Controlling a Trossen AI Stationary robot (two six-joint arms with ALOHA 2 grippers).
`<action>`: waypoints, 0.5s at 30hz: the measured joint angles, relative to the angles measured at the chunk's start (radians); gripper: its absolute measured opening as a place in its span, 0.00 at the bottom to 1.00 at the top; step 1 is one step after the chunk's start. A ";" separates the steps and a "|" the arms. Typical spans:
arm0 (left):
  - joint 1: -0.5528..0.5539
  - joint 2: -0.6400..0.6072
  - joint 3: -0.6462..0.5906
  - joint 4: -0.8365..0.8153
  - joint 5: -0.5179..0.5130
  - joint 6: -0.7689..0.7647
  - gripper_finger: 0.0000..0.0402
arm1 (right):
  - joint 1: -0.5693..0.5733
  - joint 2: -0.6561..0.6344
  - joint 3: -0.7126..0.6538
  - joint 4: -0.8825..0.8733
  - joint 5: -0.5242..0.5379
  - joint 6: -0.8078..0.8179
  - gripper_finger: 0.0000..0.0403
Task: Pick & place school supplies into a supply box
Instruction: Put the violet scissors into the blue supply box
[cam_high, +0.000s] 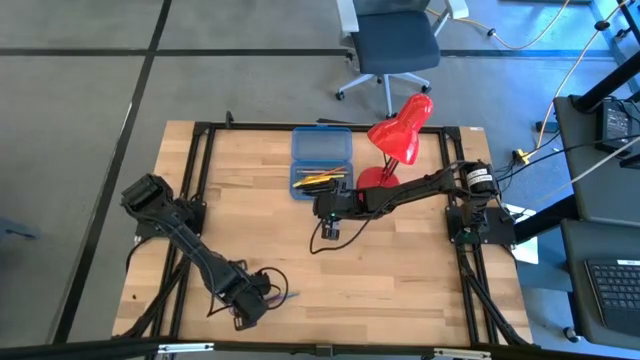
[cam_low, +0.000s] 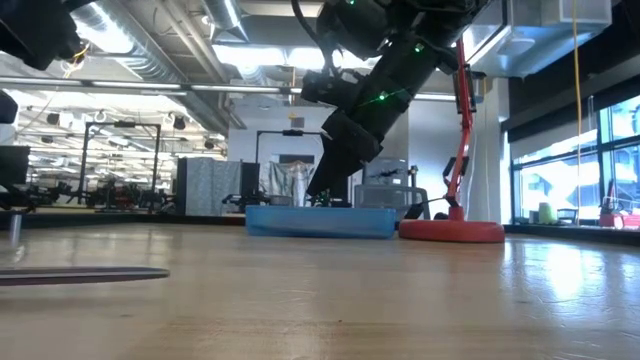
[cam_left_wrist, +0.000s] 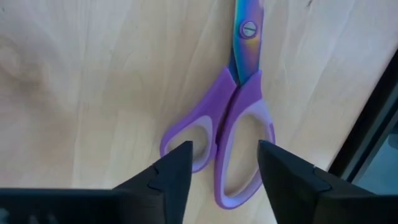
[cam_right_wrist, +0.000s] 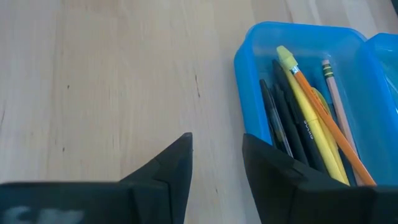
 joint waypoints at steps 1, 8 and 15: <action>0.000 0.000 0.000 0.000 0.000 0.001 0.45 | 0.000 0.000 0.000 0.000 0.000 0.000 0.36; -0.010 0.000 0.000 0.031 -0.004 -0.052 0.52 | 0.000 0.000 0.000 -0.004 0.000 0.000 0.36; -0.032 0.000 0.000 0.026 -0.036 -0.011 0.51 | 0.000 0.000 0.000 -0.007 0.000 0.000 0.36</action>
